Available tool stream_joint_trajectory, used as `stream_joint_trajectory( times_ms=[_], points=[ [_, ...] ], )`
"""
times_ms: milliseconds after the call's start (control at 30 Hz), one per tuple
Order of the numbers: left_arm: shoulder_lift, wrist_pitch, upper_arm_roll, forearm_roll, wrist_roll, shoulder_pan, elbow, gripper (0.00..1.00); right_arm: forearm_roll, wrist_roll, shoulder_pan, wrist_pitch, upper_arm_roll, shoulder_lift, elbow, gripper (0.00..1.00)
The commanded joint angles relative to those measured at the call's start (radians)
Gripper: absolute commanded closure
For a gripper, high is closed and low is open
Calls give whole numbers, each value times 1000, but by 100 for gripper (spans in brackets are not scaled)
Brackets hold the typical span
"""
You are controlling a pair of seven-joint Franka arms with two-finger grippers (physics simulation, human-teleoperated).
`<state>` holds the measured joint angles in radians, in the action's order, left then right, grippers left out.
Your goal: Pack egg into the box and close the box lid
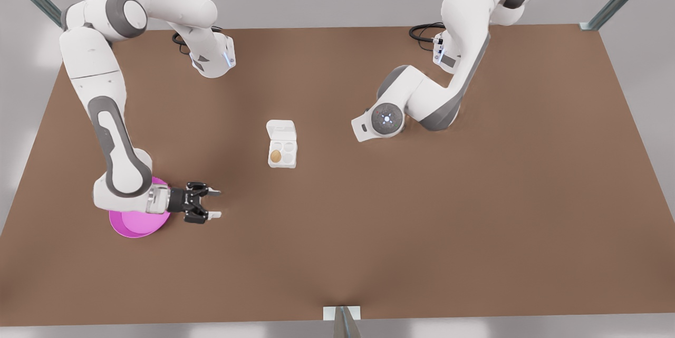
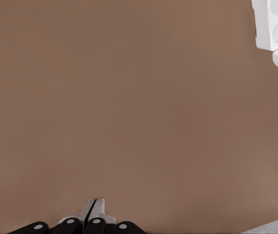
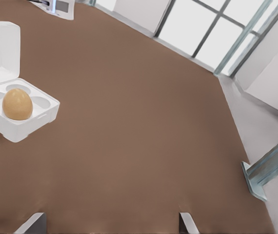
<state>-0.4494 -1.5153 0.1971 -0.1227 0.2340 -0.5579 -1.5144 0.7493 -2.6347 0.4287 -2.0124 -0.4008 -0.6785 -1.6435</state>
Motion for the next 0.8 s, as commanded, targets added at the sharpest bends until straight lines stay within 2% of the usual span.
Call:
stream_joint_trajectory(
  times_ms=[0, 33, 67, 133, 167, 267, 300, 333, 367, 433, 500, 767],
  points=[
    [-35, -210, 53, -23, 539, -72, -12, 79, -517, 1443, -4, 239, 51, 25, 106, 0],
    [-69, -275, 53, -22, 642, -137, 0, 79, -708, 1924, -1, 544, 53, 31, 224, 0],
    [-78, -298, 53, -23, 676, -171, 2, 79, -870, 2190, -7, 606, 43, 31, 303, 0],
    [-121, -355, 53, -18, 768, -227, 17, 79, -1148, 2434, -91, 607, 45, 97, 396, 0],
    [-144, -358, 45, -9, 814, -260, 40, 79, -1170, 2484, -139, 644, 48, 178, 396, 0],
    [-262, -359, 45, -9, 921, -324, 187, 79, -1081, 2659, -195, 728, -4, 392, 381, 0],
    [-287, -361, 44, -8, 920, -332, 207, 79, -1024, 2780, -192, 816, 0, 425, 384, 0],
    [-304, -370, 44, -5, 926, -335, 227, 79, -1002, 2823, -195, 839, 11, 454, 378, 0],
    [-342, -388, 44, -3, 930, -339, 260, 79, -993, 2814, -238, 854, 79, 493, 369, 0],
    [-384, -430, 44, 31, 933, -341, 296, 79, -955, 2814, -231, 840, 94, 557, 292, 0],
    [-416, -506, 24, 32, 938, -343, 313, 79, -920, 2813, -211, 839, 109, 573, 271, 0],
    [-431, -510, 24, 31, 958, -344, 333, 79, -883, 2807, -208, 828, 135, 570, 263, 0]
  ],
)
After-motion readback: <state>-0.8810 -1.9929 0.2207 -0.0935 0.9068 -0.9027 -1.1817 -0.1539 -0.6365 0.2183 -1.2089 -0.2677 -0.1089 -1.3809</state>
